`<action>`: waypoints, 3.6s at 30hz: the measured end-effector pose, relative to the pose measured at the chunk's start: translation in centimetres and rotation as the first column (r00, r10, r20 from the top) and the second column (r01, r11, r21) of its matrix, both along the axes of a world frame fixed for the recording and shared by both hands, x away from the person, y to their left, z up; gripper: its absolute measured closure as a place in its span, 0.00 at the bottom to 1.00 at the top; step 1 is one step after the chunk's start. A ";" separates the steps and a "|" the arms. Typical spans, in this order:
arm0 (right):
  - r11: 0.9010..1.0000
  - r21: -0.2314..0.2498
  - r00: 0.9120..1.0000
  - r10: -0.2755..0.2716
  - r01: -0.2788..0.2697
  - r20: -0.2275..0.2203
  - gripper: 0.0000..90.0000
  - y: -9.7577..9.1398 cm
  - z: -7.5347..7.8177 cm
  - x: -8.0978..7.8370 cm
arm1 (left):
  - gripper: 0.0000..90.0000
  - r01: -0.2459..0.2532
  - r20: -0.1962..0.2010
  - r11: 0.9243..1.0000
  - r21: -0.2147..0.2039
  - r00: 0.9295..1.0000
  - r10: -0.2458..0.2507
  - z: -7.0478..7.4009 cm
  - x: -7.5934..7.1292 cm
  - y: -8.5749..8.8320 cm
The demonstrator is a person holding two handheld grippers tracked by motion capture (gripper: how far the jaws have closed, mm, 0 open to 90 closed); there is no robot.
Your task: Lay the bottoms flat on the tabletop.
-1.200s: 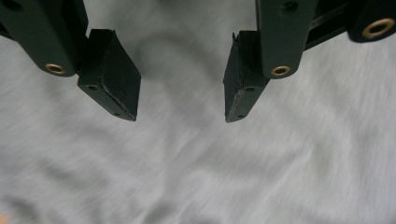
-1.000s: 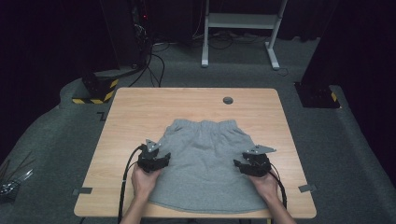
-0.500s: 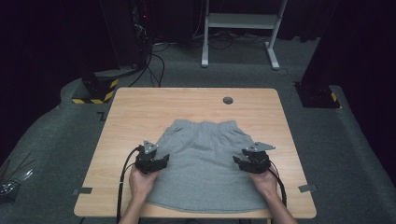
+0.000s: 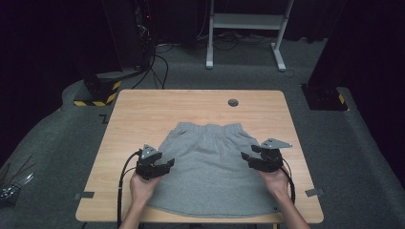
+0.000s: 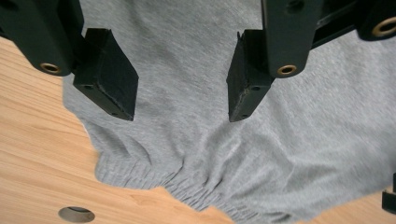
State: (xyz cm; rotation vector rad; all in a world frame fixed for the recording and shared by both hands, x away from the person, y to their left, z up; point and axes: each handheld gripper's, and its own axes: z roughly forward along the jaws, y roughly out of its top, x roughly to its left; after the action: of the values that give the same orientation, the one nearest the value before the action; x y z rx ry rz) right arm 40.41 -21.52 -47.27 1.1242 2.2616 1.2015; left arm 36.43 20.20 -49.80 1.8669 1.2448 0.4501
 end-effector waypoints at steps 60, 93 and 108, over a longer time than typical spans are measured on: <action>0.972 0.030 0.971 -0.235 0.235 0.032 0.49 -7.1 -1.9 -1.7 | 0.33 -0.176 0.023 0.981 0.079 0.984 0.175 -0.5 -2.3 6.0; 0.932 -0.140 0.938 -0.343 0.334 -0.052 0.40 -7.5 -5.0 0.1 | 0.32 -0.266 -0.002 0.947 0.180 0.963 0.271 -3.0 -0.6 8.0; 0.932 -0.140 0.937 -0.345 0.335 -0.054 0.39 -7.5 -5.0 0.1 | 0.29 -0.274 -0.009 0.946 0.172 0.960 0.279 -3.1 -0.6 7.8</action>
State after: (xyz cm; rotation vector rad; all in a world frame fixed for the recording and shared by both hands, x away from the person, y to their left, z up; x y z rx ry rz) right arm 40.48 -29.05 -52.25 1.4589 2.0503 0.8762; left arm 35.83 27.96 -52.85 1.8506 1.5420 0.6973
